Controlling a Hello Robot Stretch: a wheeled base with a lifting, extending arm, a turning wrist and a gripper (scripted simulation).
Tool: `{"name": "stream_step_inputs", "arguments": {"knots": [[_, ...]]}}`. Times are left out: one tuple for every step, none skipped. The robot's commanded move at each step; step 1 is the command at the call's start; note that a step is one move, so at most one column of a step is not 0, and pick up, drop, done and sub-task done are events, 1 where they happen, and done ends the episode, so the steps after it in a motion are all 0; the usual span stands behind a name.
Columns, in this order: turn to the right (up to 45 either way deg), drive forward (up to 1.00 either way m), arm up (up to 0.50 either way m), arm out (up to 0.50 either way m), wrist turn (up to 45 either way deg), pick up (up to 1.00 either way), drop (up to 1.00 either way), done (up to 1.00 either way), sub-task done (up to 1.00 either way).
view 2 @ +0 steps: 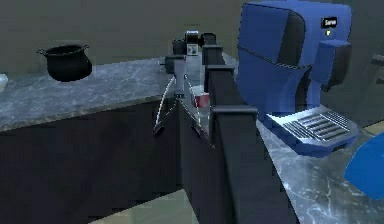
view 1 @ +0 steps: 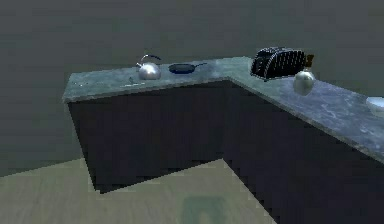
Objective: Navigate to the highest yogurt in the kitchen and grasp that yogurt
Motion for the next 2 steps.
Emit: {"name": "stream_step_inputs", "arguments": {"knots": [[0.0,0.00,0.00,0.00,45.0,0.00,0.00,0.00,0.00],[0.0,0.00,0.00,0.00,45.0,0.00,0.00,0.00,0.00]]}}
